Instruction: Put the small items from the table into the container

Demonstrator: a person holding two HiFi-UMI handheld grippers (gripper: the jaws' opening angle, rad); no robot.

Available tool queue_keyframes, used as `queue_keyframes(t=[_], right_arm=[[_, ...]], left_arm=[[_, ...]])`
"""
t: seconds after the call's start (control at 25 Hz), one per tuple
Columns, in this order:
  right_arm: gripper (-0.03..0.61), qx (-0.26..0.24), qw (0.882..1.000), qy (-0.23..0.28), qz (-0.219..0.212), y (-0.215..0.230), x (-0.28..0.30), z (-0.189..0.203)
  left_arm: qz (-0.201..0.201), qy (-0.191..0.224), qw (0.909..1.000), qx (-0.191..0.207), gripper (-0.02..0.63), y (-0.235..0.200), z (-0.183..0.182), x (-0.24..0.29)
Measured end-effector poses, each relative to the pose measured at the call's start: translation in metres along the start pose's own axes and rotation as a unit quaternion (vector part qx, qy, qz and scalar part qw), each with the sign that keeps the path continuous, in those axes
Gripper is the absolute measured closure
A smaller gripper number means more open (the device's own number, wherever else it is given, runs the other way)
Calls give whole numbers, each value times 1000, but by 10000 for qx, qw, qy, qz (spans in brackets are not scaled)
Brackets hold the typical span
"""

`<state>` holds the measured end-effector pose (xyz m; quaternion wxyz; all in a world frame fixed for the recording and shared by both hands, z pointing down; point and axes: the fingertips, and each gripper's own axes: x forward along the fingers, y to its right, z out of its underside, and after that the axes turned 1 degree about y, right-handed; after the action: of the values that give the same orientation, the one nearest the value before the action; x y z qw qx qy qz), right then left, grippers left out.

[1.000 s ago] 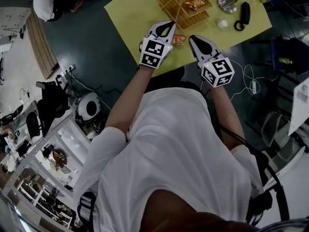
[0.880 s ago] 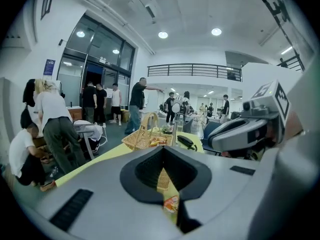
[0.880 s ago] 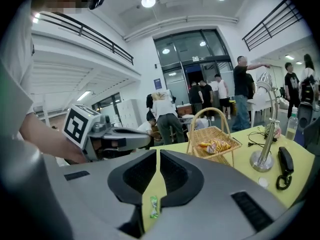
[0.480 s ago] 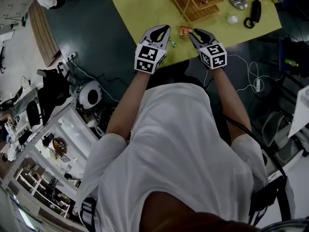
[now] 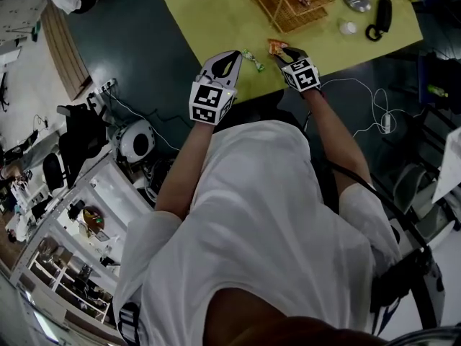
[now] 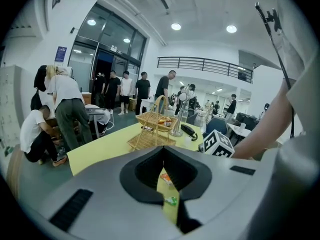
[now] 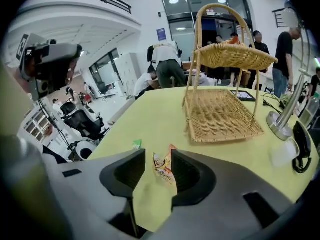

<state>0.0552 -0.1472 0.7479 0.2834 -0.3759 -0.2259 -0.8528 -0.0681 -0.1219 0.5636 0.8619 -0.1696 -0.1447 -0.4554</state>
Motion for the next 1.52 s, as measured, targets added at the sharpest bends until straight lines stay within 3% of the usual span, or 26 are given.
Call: queue_keyframes(t=[0.4,0.6,0.68,0.88,1.28,1.52], right_arm=[[387,27,9970,-770,121,3,45,22],[388,-611,9876,-1333,566,10,54,26],[429,-714,9854,-1389,678,12,54,26],[482,-512,9890,-1223,663,11,44,14],[485,-15,9967,-622,531,1,1,2],[485,82,9969,-333,714,0,-38,-11]], left_arm=[[146,-286,9988,-382,604,-21,18,-1],[57,-358,9984,-437,604,-37,26,-9],[22,-413,9979,-489,604,-42,33,-12],[73,-430,9977,-512,604,-49,36,-10],[413,-414,9974,-433,604,-21,38,1],[588,-352,9969,-387,604,-3,35,3]])
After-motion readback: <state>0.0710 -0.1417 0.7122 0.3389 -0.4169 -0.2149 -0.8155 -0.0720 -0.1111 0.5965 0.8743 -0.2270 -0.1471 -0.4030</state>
